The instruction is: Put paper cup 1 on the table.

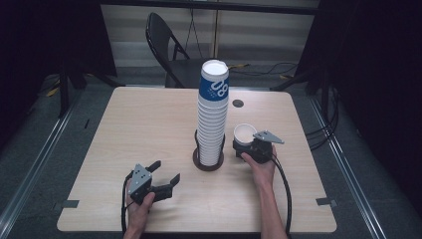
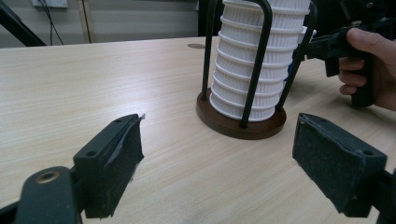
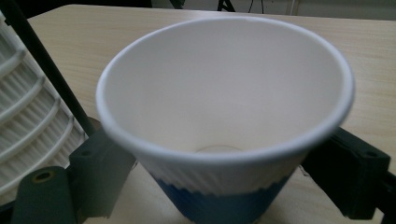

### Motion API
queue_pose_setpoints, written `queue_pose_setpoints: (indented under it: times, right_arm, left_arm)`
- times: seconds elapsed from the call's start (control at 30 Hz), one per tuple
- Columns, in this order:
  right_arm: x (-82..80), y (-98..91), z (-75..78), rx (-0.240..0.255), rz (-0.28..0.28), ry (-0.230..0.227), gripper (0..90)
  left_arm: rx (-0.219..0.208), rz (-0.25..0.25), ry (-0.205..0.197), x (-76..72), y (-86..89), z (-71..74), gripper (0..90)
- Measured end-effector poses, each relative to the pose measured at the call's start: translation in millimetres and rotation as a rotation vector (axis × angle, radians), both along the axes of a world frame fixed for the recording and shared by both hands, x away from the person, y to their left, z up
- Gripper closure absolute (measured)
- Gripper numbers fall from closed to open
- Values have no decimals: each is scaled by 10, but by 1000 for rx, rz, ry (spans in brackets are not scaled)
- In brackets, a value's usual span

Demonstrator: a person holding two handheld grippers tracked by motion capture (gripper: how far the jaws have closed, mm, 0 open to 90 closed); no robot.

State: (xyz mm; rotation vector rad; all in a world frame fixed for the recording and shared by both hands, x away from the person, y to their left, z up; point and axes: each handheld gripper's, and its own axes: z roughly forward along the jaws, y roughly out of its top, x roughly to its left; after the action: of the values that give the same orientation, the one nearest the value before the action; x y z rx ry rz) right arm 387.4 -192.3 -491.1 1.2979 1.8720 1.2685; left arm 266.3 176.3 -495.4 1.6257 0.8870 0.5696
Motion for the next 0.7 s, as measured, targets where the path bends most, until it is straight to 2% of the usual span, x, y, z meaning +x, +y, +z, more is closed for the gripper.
queue_pose_setpoints:
  times: [0.23, 0.43, 0.57, 0.7]
  right_arm:
    - [-109, -16, 27, 17, -20, 1, 135]
    - [-289, -73, 91, 40, -29, -18, 135]
    - [-410, -80, 204, 43, -25, -40, 136]
    - [-538, -81, 359, 66, 2, -72, 149]
  left_arm:
    - [16, 8, -6, -8, -19, 2, 158]
    - [16, 14, -11, -12, -17, 2, 161]
    - [17, 12, -27, -21, -8, 1, 161]
    - [7, 21, -19, -24, -9, -1, 162]
